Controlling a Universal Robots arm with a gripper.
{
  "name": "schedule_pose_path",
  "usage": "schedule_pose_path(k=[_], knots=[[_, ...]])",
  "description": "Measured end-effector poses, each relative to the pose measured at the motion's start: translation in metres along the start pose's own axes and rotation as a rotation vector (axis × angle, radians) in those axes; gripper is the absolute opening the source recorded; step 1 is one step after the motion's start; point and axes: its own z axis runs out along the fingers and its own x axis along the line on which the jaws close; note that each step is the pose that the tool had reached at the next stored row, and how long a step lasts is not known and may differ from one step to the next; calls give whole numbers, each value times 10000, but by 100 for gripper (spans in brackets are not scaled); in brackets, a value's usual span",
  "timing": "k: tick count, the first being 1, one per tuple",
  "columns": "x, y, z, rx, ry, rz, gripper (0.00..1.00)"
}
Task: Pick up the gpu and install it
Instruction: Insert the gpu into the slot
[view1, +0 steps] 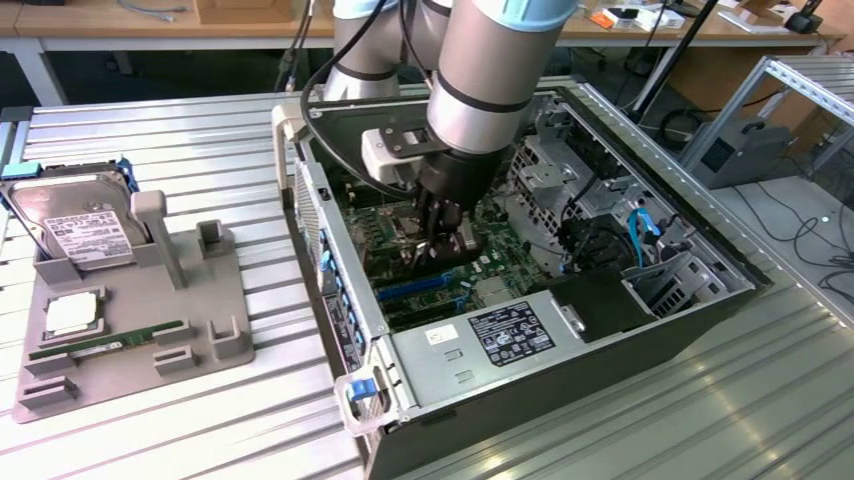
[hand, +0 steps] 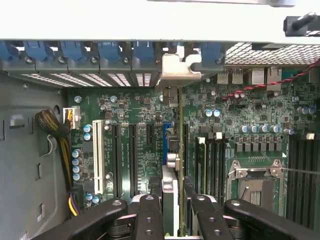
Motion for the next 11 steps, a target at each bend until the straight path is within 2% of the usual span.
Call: schedule_pose_path(k=[7,9,11], knots=[[4,71,49,0,1,-1,27],[5,74,67,-1,25,-1,27],[6,74,75,12,29,228,27]])
